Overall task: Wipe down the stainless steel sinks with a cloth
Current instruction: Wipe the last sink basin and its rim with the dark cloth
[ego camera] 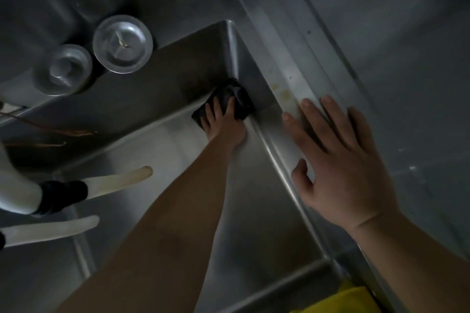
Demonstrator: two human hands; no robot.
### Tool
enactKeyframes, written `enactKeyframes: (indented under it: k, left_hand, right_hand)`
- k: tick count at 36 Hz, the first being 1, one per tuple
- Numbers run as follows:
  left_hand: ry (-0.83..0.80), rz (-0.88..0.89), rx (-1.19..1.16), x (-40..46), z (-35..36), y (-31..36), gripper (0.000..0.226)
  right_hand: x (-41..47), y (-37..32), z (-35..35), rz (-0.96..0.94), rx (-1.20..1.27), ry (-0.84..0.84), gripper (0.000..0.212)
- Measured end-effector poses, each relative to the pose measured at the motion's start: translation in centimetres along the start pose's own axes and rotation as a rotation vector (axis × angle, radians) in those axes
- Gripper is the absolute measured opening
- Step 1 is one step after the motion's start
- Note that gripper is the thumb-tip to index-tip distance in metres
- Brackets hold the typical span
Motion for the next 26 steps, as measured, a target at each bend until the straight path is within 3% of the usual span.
enactKeyframes:
  k: [5, 10, 20, 26]
  left_hand:
    - [0.037, 0.062, 0.005, -1.3, 1.5, -0.2, 0.065]
    - [-0.025, 0.176, 0.099, -5.6, 4.5, -0.5, 0.072]
    - [-0.255, 0.644, 0.369, -21.3, 15.0, -2.0, 0.076]
    - [-0.252, 0.659, 0.461, -23.3, 16.8, -1.7, 0.079]
  right_hand:
    - [-0.1, 0.1, 0.2, 0.01, -0.006, -0.02, 0.071]
    - [-0.2, 0.1, 0.3, 0.019, -0.027, -0.036, 0.072]
    - [-0.6, -0.2, 0.0, 0.062, -0.029, -0.012, 0.073]
    - [-0.7, -0.4, -0.4, 0.051, -0.123, -0.095, 0.073]
Point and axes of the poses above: each hand's wrist, its own x-axis towards the middle knuckle, its own z-axis out of the palm, y = z × x, the point moved 2 cm from there along x, towards the middle knuckle, and after that the axes turned 5 degrees about z, right-handed, at the moved point
